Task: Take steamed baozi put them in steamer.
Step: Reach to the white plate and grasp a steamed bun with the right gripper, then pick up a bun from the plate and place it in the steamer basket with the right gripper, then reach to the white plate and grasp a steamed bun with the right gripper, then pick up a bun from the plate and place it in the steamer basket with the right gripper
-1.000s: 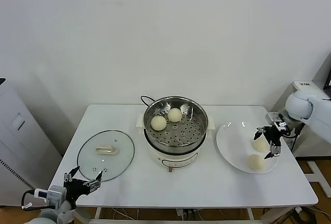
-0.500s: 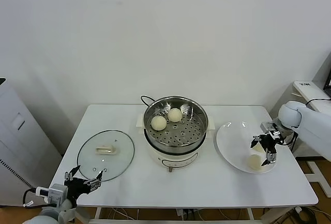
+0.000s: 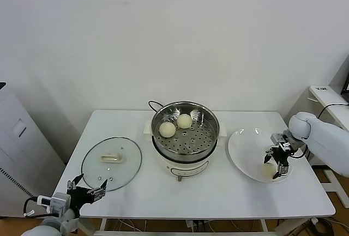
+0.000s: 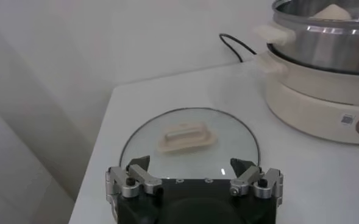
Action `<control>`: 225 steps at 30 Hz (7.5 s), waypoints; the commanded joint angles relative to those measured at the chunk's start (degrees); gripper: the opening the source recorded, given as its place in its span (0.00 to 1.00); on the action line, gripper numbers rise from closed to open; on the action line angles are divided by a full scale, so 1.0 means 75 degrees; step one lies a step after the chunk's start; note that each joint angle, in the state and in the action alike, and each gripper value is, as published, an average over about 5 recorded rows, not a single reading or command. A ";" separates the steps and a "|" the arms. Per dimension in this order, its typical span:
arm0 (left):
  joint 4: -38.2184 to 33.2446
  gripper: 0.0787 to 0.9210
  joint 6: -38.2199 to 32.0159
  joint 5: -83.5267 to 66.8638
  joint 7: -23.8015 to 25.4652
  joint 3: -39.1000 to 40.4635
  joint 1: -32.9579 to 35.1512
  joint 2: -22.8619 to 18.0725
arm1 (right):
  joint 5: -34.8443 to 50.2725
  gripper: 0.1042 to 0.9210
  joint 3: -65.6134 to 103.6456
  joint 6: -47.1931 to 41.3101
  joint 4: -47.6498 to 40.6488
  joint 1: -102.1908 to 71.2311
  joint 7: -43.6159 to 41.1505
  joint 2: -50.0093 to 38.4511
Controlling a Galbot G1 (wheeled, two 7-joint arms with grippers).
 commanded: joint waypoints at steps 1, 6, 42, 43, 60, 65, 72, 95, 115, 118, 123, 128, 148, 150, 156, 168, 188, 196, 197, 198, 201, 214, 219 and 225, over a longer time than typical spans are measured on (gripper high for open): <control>0.0008 0.88 0.0003 -0.0003 -0.0003 0.0005 -0.0012 0.0014 | -0.0066 0.58 0.0165 0.0015 -0.0125 -0.0126 -0.0050 0.0064; 0.0003 0.88 0.0009 -0.0003 -0.0010 0.0013 -0.0013 0.0000 | 0.0026 0.53 -0.0080 -0.0002 0.0008 0.0132 -0.0120 -0.0021; 0.0165 0.88 0.0037 -0.0051 -0.0109 0.0075 -0.0012 0.0025 | 0.0715 0.52 -0.0207 0.3601 0.1129 0.3548 -0.0363 0.3349; 0.0170 0.88 0.0030 -0.0050 -0.0109 0.0073 -0.0004 0.0031 | 0.0687 0.52 -0.0266 0.3704 0.1338 0.3540 -0.0342 0.3371; 0.0151 0.88 -0.0026 -0.0050 -0.0104 0.0049 0.0044 0.0015 | -0.0767 0.52 -0.0798 0.5100 0.3439 0.3164 -0.0054 0.3062; 0.0151 0.88 -0.0026 -0.0051 -0.0102 0.0045 0.0022 0.0031 | -0.1316 0.52 -0.0768 0.5346 0.3569 0.2957 -0.0061 0.2997; 0.0144 0.88 -0.0030 -0.0048 -0.0099 0.0053 0.0020 0.0008 | -0.1949 0.52 -0.0553 0.5466 0.3484 0.2560 -0.0075 0.3072; 0.0132 0.88 -0.0098 -0.0013 -0.0079 0.0072 0.0011 0.0055 | -0.2621 0.73 -0.0284 0.5466 0.3247 0.2004 0.0138 0.3110; 0.0164 0.88 -0.0125 -0.0057 -0.0075 -0.0020 0.0043 0.0211 | 0.0022 0.88 0.0445 0.1977 0.0120 0.3418 -0.0536 0.1686; 0.0162 0.88 -0.0122 -0.0063 -0.0074 -0.0022 0.0043 0.0204 | 0.0535 0.88 0.0017 0.1309 -0.0250 0.3440 -0.0696 0.1158; 0.0159 0.88 -0.0103 -0.0073 -0.0074 -0.0029 0.0026 0.0197 | 0.0747 0.88 -0.0303 0.0891 -0.0651 0.3261 -0.0859 0.0419; 0.0155 0.88 -0.0085 -0.0098 -0.0074 -0.0044 -0.0011 0.0190 | 0.0619 0.88 -0.0434 0.0863 -0.0738 0.2912 -0.0913 -0.0098; 0.0194 0.88 -0.0051 -0.0102 -0.0063 -0.0001 -0.0119 0.0144 | -0.1553 0.88 0.1426 0.1792 -0.2534 0.0717 -0.0141 0.0755; 0.0201 0.88 -0.0045 -0.0106 -0.0063 0.0003 -0.0132 0.0148 | -0.1811 0.88 0.1810 0.1910 -0.2745 0.0521 -0.0049 0.0903; 0.0225 0.88 -0.0029 -0.0111 -0.0063 0.0044 -0.0163 0.0159 | -0.2383 0.88 0.2588 0.2087 -0.3220 0.0125 0.0245 0.1254; 0.0208 0.88 -0.0003 -0.0112 -0.0063 0.0078 -0.0158 0.0160 | -0.2968 0.88 0.3043 0.2027 -0.3595 -0.0259 0.0618 0.1555; 0.0163 0.88 -0.0010 -0.0110 -0.0062 0.0108 -0.0150 0.0139 | -0.3350 0.57 0.3614 0.1875 -0.3827 -0.0492 0.0862 0.1684; 0.0127 0.88 0.0001 -0.0105 -0.0070 0.0079 -0.0122 0.0117 | -0.3024 0.47 0.3391 0.1774 -0.3638 -0.0290 0.0809 0.1621; 0.0122 0.88 0.0005 -0.0097 -0.0072 0.0071 -0.0110 0.0107 | -0.2889 0.47 0.3260 0.1718 -0.3530 -0.0226 0.0788 0.1580; 0.0118 0.88 0.0007 -0.0087 -0.0073 0.0062 -0.0094 0.0097 | -0.2693 0.46 0.3052 0.1639 -0.3381 -0.0147 0.0764 0.1515; 0.0107 0.88 0.0011 -0.0060 -0.0079 0.0028 -0.0047 0.0053 | -0.1601 0.46 0.2002 0.1230 -0.2673 0.0212 0.0661 0.1181; 0.0088 0.88 0.0057 0.0051 -0.0120 0.0041 0.0014 0.0047 | 0.3000 0.45 -0.2898 -0.1640 0.1940 0.3914 0.0906 -0.0517; 0.0089 0.88 0.0069 0.0085 -0.0134 0.0057 0.0010 0.0030 | 0.3944 0.45 -0.4115 -0.2742 0.2731 0.5360 0.1119 -0.0254; 0.0041 0.88 0.0068 0.0101 -0.0137 0.0057 0.0027 0.0000 | 0.4654 0.45 -0.4676 -0.3616 0.2891 0.6168 0.1255 0.0620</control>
